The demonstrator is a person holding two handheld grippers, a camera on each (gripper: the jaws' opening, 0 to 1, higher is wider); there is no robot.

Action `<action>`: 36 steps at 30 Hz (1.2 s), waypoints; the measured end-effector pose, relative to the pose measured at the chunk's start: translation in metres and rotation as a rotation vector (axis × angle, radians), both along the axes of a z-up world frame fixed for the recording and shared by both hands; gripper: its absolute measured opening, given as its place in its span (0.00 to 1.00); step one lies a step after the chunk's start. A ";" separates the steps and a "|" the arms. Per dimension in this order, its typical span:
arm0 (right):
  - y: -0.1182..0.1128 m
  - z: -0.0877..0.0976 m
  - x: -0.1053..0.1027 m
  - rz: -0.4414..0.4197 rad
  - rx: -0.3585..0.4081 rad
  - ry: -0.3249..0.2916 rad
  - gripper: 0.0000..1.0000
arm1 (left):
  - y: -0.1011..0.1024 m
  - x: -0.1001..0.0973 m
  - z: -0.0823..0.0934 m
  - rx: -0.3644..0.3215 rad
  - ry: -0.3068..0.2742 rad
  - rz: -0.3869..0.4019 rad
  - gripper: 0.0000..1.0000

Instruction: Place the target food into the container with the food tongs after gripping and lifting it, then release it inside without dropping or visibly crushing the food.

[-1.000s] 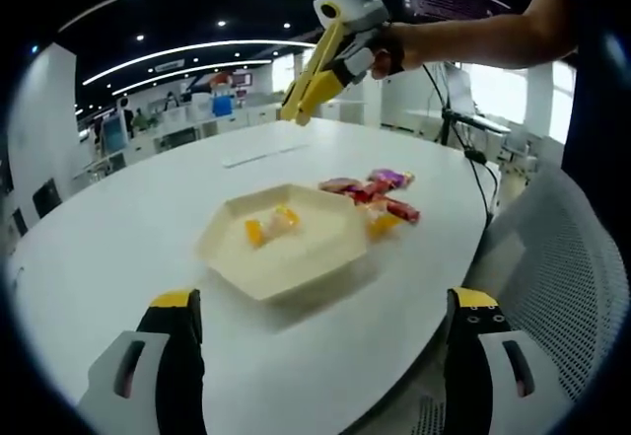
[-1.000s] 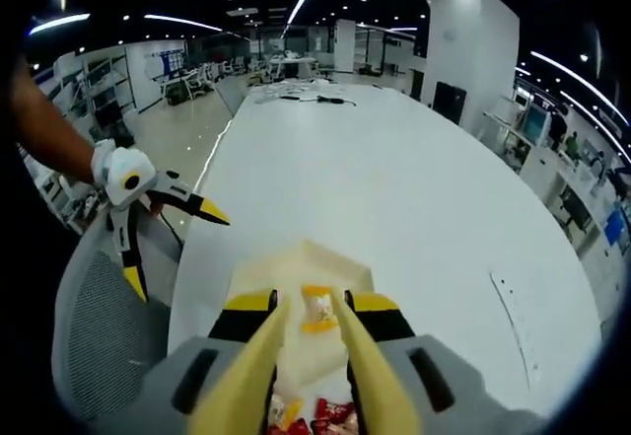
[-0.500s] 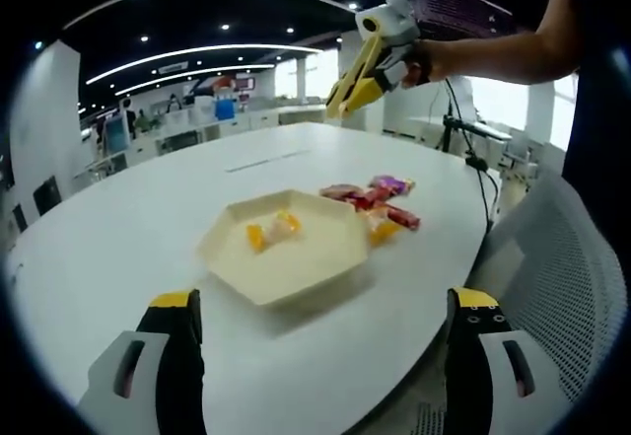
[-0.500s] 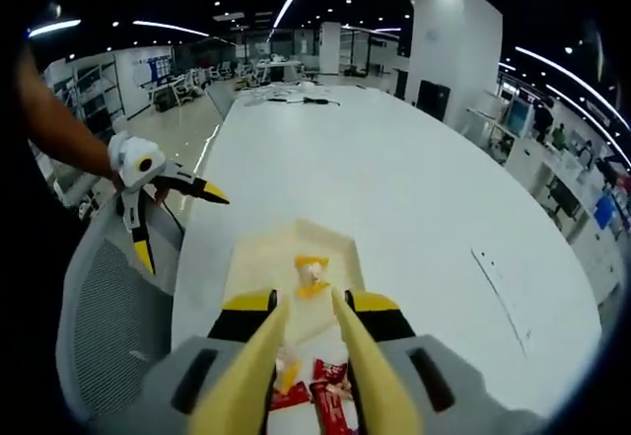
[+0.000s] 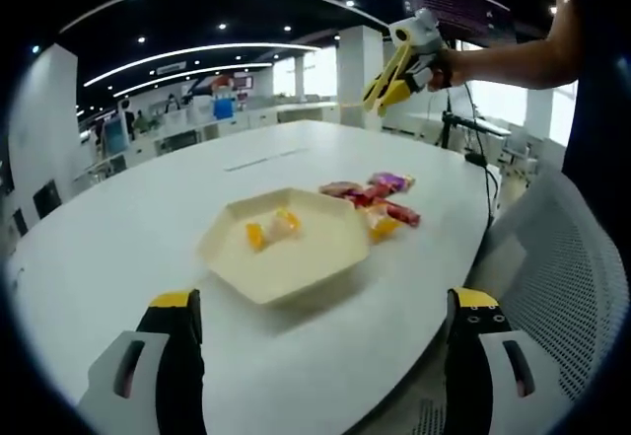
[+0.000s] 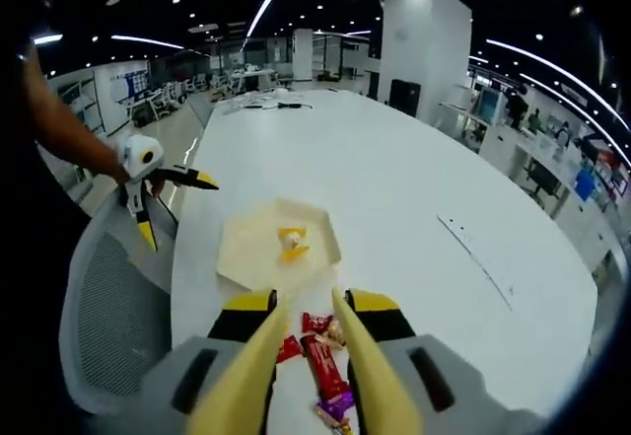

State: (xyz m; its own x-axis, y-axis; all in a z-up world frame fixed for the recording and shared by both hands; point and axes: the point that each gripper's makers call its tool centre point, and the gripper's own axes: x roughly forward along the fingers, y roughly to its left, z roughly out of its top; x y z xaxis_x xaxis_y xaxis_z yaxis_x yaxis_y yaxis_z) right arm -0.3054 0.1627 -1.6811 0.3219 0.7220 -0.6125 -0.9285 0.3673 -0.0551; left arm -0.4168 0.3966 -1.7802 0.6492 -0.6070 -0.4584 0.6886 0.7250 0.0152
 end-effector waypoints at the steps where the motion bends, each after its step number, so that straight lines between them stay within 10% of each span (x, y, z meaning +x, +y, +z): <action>1: -0.006 -0.003 0.001 -0.006 -0.008 -0.003 0.26 | 0.000 0.000 0.000 0.001 0.001 -0.004 0.99; 36: -0.107 -0.020 -0.007 -0.053 -0.044 -0.026 0.27 | 0.000 -0.002 -0.005 0.016 0.022 -0.007 0.99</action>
